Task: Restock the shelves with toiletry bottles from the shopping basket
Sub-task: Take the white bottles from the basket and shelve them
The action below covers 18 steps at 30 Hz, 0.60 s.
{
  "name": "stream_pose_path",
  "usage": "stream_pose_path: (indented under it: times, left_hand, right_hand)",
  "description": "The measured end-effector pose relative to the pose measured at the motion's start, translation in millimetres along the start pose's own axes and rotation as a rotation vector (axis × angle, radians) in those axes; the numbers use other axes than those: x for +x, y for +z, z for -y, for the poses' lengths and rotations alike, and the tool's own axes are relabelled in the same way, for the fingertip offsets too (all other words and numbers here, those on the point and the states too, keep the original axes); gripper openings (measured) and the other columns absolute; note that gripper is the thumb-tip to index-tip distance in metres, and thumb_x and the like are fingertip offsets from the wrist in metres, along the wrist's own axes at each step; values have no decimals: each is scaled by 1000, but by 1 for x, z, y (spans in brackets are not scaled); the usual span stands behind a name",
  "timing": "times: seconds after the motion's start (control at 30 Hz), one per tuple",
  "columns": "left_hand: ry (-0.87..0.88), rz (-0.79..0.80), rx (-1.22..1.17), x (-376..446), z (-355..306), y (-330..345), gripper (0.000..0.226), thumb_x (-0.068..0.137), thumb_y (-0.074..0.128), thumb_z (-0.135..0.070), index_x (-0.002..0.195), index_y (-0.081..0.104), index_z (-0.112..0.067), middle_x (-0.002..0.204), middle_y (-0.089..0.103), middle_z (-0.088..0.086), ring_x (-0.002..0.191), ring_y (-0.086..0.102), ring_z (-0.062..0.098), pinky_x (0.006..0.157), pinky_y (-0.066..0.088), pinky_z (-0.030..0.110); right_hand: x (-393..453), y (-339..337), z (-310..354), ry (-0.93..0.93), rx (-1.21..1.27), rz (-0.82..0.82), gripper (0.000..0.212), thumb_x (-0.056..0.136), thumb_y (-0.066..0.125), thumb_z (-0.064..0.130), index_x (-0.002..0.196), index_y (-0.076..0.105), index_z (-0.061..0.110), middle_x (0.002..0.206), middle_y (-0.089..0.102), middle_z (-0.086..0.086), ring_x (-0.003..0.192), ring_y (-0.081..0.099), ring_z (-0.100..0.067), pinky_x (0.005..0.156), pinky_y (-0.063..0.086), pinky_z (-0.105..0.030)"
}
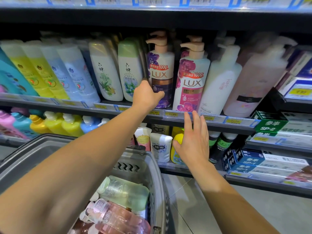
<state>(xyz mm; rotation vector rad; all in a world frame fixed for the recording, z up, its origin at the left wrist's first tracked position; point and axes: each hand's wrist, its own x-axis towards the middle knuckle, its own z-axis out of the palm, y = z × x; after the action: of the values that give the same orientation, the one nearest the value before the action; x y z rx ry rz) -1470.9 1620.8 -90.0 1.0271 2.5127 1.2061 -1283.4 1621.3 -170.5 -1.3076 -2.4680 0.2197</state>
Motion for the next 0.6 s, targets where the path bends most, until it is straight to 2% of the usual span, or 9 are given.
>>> stream_pose_path:
  times: [0.07, 0.17, 0.23, 0.37, 0.6]
  left_hand:
    - [27, 19, -37, -12, 3, -9, 41, 81, 72, -32, 112, 52, -15, 101, 61, -2, 99, 59, 22, 75, 44, 31]
    - [108, 60, -87, -38, 13, -26, 55, 83, 70, -30, 133, 51, -17, 123, 62, 0, 110, 60, 19, 88, 46, 27]
    - [144, 81, -75, -55, 24, -40, 58, 86, 69, -31, 138, 49, -17, 132, 59, 3, 117, 58, 19, 94, 45, 27]
    - [186, 75, 69, -89, 53, -73, 55, 85, 68, -30, 137, 52, -18, 132, 61, 1, 118, 57, 18, 97, 42, 28]
    - [234, 132, 193, -157, 117, -130, 54, 86, 68, -29, 136, 54, -15, 134, 60, 5, 118, 58, 23, 96, 41, 31]
  right_hand:
    - [-6, -5, 8, -32, 1, 11, 94, 84, 68, 41, 155, 9, 21, 163, 1, -2, 149, -3, -27, 121, 10, -40]
    - [-17, -14, 26, -92, 36, 42, 86, 87, 64, 38, 154, 14, 20, 163, 5, -2, 149, -2, -25, 121, 11, -38]
    - [-28, -18, 39, -135, 63, 69, 83, 87, 64, 38, 153, 19, 19, 162, 10, -1, 149, 0, -24, 121, 12, -38]
    - [-51, -22, 67, -227, 56, 122, 79, 87, 63, 41, 152, 23, 18, 159, 17, -1, 148, 6, -25, 120, 12, -36]
    - [-94, -22, 108, -355, 8, 247, 81, 85, 64, 43, 151, 26, 16, 156, 22, -2, 146, 13, -26, 118, 20, -41]
